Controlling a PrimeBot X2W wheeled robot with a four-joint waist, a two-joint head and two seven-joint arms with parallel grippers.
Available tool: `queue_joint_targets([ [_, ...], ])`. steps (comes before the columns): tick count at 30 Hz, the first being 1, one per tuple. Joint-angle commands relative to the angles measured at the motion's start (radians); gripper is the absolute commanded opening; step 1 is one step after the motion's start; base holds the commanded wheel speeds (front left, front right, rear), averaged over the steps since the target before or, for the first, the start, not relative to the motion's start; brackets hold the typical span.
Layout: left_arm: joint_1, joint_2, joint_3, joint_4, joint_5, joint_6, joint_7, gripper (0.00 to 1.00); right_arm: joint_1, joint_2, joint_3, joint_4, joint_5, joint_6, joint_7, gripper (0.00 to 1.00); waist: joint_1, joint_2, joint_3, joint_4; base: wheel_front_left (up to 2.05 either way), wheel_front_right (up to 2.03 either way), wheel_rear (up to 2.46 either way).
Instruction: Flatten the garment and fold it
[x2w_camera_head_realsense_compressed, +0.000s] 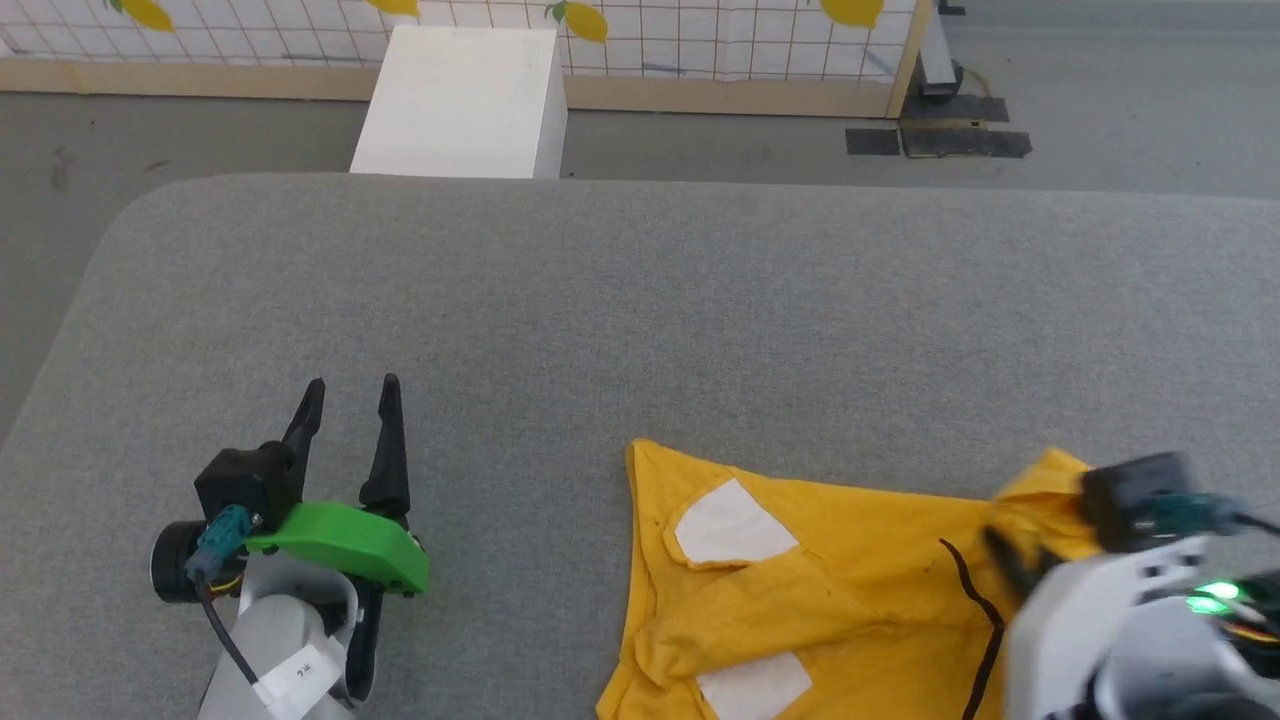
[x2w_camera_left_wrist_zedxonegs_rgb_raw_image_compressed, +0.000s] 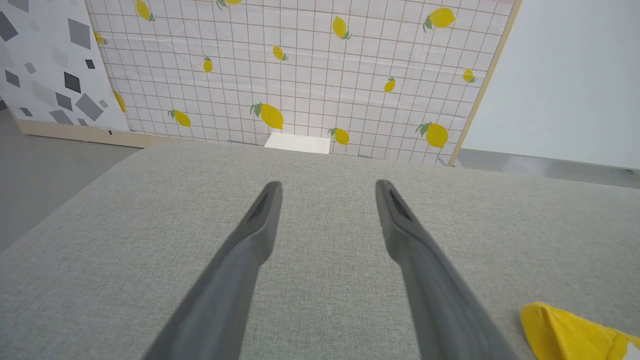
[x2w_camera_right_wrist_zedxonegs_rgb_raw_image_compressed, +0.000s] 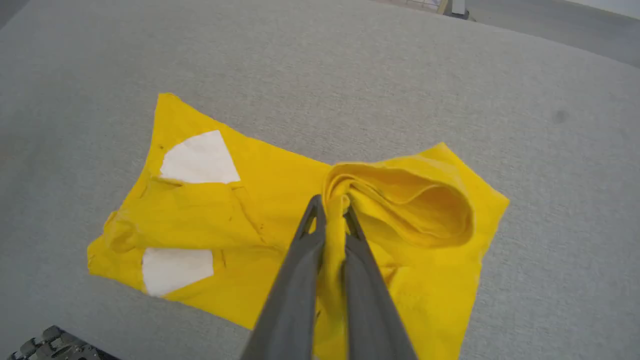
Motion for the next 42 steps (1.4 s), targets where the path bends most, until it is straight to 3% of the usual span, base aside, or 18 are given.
queue_joint_targets([
  [1,-0.026,-0.007,0.000,0.002,0.005,-0.006,-0.005,1.00,-0.020,-0.016,0.063,-0.010,0.001,-0.002,0.008,0.00,0.0000,0.0000,0.010,0.009,0.00,0.00,0.00],
  [5,-0.045,-0.009,-0.001,0.008,0.005,-0.010,-0.005,1.00,-0.126,-0.048,0.270,0.048,0.004,-0.002,0.003,0.00,0.0000,0.0000,0.030,0.023,0.00,0.00,0.00],
  [9,-0.062,-0.014,-0.003,0.012,0.006,-0.013,-0.005,1.00,-0.233,-0.034,0.393,0.187,0.024,-0.002,-0.032,0.00,0.0000,0.0000,0.048,0.042,0.00,0.00,0.00],
  [19,-0.090,-0.031,-0.009,0.025,0.007,-0.022,-0.005,1.00,-0.402,0.019,0.515,0.580,0.107,-0.002,-0.133,0.00,0.0000,0.0000,0.083,0.085,0.00,0.00,0.00],
  [20,-0.091,-0.032,-0.007,0.026,0.007,-0.023,-0.005,1.00,-0.411,0.020,0.521,0.601,0.115,-0.002,-0.144,0.34,0.0000,0.0000,0.084,0.086,0.00,0.00,0.00],
  [21,-0.092,-0.032,-0.006,0.028,0.007,-0.023,-0.005,1.00,-0.418,0.022,0.530,0.614,0.122,-0.002,-0.152,0.54,0.0000,0.0000,0.084,0.086,0.00,0.00,0.00],
  [22,-0.092,-0.033,-0.004,0.029,0.008,-0.024,-0.005,1.00,-0.424,0.023,0.542,0.627,0.133,-0.002,-0.158,1.00,0.0000,0.0000,0.083,0.085,0.00,0.00,0.00],
  [27,-0.084,-0.034,0.009,0.031,0.012,-0.025,-0.005,1.00,-0.434,0.025,0.574,0.601,0.194,-0.002,-0.222,1.00,0.0000,0.0000,0.070,0.069,0.00,0.00,0.00],
  [34,-0.060,-0.034,0.029,0.020,0.018,-0.027,-0.005,1.00,-0.375,0.027,0.451,0.385,0.215,-0.002,-0.563,1.00,0.0000,0.0000,0.037,0.036,0.00,0.00,0.00],
  [38,-0.039,-0.032,0.041,0.013,0.022,-0.027,-0.005,1.00,-0.266,0.027,0.258,0.303,0.170,-0.002,-0.735,1.00,0.0000,0.0000,0.017,0.017,0.00,0.00,0.00],
  [42,-0.017,-0.031,0.054,0.001,0.024,-0.027,-0.005,1.00,-0.147,0.027,0.040,0.299,0.131,-0.002,-0.831,1.00,0.0000,0.0000,0.005,0.001,0.00,0.00,0.00],
])
